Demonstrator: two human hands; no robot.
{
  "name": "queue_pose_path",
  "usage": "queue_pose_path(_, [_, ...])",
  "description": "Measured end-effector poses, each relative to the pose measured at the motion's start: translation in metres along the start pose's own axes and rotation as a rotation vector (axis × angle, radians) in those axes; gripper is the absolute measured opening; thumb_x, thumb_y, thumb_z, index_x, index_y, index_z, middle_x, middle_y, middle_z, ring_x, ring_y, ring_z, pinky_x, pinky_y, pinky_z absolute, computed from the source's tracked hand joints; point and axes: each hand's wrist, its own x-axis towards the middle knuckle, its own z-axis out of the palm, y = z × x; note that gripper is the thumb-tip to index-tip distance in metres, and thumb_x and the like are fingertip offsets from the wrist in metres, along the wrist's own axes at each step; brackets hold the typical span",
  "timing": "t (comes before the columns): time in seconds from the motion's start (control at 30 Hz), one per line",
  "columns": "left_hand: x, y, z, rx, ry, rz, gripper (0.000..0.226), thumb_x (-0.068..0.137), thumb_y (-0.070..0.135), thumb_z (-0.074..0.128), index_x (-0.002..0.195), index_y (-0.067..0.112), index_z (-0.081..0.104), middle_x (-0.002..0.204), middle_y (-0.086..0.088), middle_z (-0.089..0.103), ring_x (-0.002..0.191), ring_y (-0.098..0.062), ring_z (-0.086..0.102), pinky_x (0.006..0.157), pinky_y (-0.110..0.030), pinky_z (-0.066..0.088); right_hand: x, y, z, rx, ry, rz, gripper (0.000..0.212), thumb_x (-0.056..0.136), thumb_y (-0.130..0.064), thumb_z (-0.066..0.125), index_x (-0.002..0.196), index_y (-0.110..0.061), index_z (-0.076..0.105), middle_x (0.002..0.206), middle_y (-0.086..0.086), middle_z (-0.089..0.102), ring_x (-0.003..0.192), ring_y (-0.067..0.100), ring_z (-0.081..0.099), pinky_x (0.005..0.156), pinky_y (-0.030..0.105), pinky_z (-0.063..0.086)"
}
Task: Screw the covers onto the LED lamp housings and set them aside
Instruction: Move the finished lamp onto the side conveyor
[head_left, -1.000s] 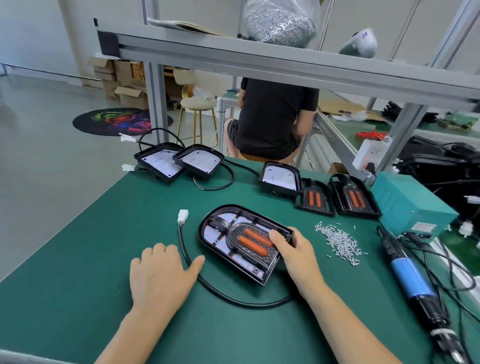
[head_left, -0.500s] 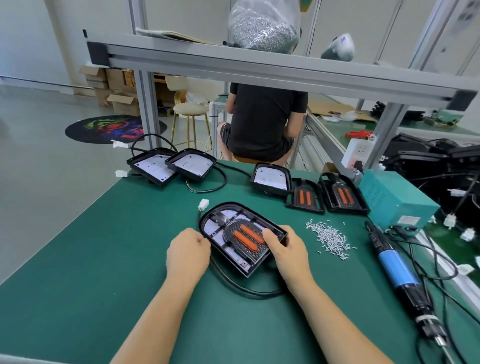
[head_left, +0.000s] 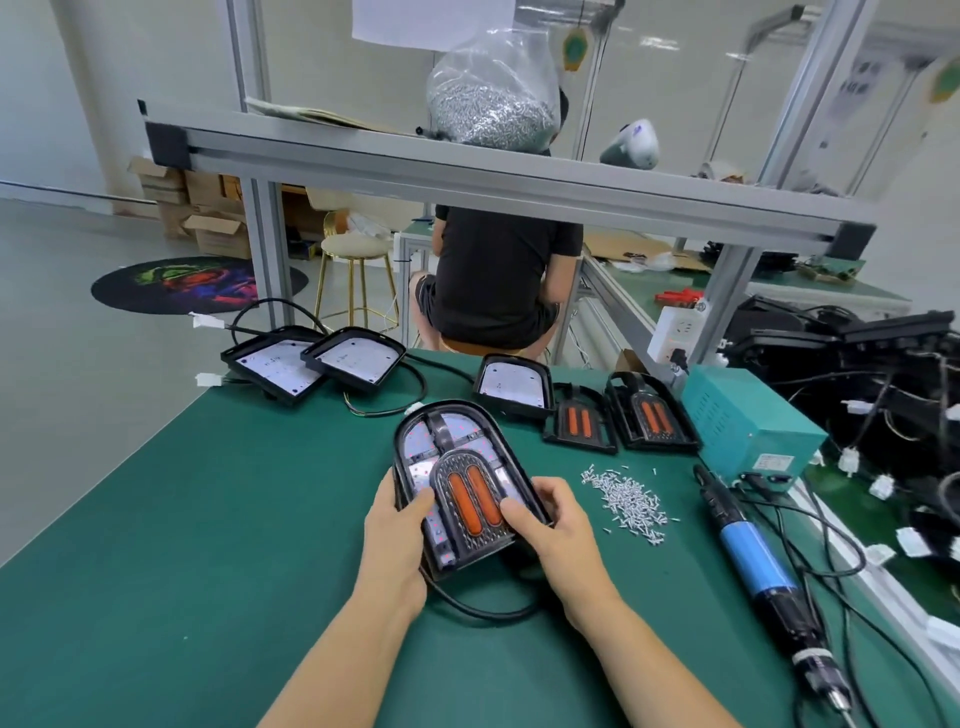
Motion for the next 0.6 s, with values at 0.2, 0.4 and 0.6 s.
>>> queue_pose_path(0.2, [0.007,0.009,0.008,0.087,-0.219,0.106,0.036,0.098,0.003,0.042,0.125,0.021,0.058,0.117,-0.003,0.069,0.103,-0.02,0.067,0.083,-0.037,0.056,-0.008,-0.008,-0.011,0.268,-0.109,0.111,0.045,0.09,-0.015,0.066,0.13,-0.027,0.049,0.118,-0.007,0.07,0.104,0.012,0.067,0.087,0.031,0.054])
queue_pose_path(0.4, [0.006,0.025,0.04,0.276,-0.443,0.236,0.045,0.098,0.002,0.043,0.129,0.032,0.055,0.122,0.009,0.065,0.113,-0.01,0.062,0.091,-0.028,0.052,-0.018,-0.036,-0.033,0.216,-0.092,-0.068,0.042,0.098,-0.018,0.055,0.139,-0.029,0.048,0.127,-0.009,0.065,0.116,0.01,0.062,0.093,0.027,0.052])
queue_pose_path(0.6, [-0.005,0.034,0.091,0.318,-0.634,0.258,0.046,0.097,0.005,0.045,0.125,0.04,0.056,0.125,0.013,0.063,0.118,-0.009,0.058,0.104,-0.039,0.041,-0.033,-0.055,-0.063,0.163,0.074,-0.205,0.049,0.096,-0.029,0.057,0.142,-0.035,0.041,0.132,-0.013,0.061,0.122,0.008,0.057,0.103,0.03,0.047])
